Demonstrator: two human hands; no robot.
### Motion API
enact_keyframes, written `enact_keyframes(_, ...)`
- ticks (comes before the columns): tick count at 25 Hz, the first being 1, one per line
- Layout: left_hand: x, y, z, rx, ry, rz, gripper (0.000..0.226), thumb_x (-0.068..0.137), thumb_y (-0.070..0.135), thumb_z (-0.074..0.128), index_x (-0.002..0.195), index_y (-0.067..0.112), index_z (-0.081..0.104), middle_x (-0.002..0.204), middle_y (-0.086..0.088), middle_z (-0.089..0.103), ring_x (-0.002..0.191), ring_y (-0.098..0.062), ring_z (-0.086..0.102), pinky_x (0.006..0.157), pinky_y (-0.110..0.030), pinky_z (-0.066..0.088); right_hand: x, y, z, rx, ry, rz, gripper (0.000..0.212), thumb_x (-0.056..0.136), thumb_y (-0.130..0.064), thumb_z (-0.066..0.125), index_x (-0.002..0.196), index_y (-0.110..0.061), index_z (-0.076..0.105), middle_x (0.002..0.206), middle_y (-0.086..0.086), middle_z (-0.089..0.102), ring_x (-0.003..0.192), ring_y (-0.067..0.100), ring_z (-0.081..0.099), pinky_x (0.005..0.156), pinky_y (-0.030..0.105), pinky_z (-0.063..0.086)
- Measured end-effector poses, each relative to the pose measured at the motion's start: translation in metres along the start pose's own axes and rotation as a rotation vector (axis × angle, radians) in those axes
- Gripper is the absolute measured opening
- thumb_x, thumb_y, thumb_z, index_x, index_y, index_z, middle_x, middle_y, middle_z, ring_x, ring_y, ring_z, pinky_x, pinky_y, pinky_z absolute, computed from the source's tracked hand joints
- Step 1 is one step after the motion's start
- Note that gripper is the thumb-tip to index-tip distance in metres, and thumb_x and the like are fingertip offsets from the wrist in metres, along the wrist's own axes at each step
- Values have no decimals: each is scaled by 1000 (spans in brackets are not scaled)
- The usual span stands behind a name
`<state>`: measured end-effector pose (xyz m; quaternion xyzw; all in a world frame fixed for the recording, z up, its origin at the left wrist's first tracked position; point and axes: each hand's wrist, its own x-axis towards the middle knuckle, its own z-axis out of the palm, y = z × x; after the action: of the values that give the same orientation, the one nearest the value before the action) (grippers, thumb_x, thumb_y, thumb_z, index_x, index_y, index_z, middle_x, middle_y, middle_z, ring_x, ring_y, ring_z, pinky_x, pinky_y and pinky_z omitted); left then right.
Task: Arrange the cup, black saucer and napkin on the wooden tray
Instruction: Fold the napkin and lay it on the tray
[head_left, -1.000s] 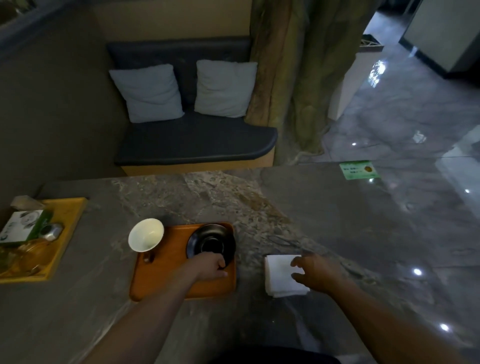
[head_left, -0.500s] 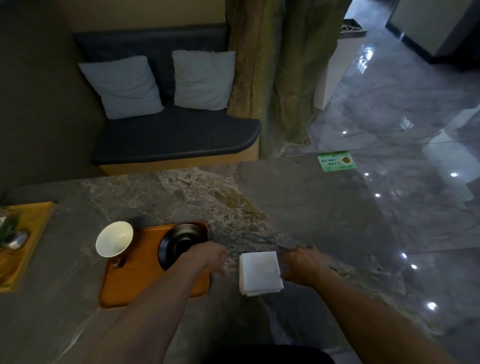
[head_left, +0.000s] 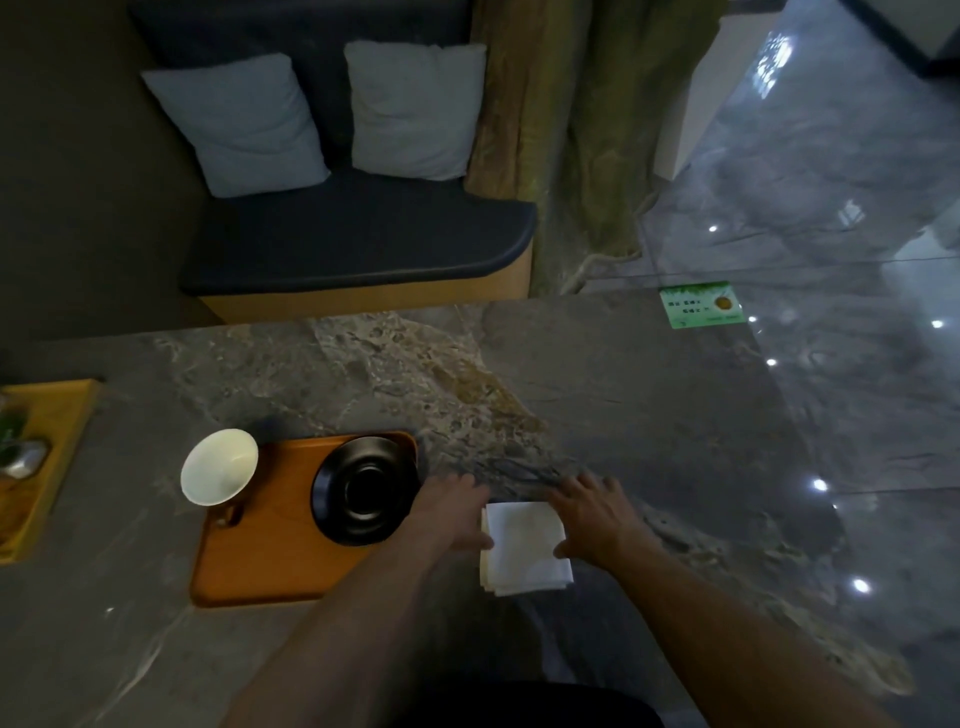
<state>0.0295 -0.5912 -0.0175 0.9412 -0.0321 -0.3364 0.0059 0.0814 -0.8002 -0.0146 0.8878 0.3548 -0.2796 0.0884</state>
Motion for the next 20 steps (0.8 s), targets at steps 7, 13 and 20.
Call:
enact_keyframes(7,1,10,7,-62,63,-16,56,83,44,66,128,19,46,134,-10,47,125,-30,44,103,-44,37,5,-1,7,52,27,-12,84,76,-45,74,146,-28,30,154,7,25,139,32,23,112,54,23)
enact_keyframes(13,-16,22,13,-286,156,-81,37,85,30,63,117,21,47,126,-7,54,121,-27,47,99,-43,40,-12,-5,14,230,107,23,70,76,-37,74,134,-30,36,144,3,41,130,27,37,108,47,29)
enact_keyframes(20,-40,37,31,-660,256,-194,27,83,28,64,90,37,40,92,8,56,86,-13,54,66,-26,38,-39,-18,18,678,138,123,28,85,-23,62,96,-31,39,110,0,61,93,18,57,72,31,46)
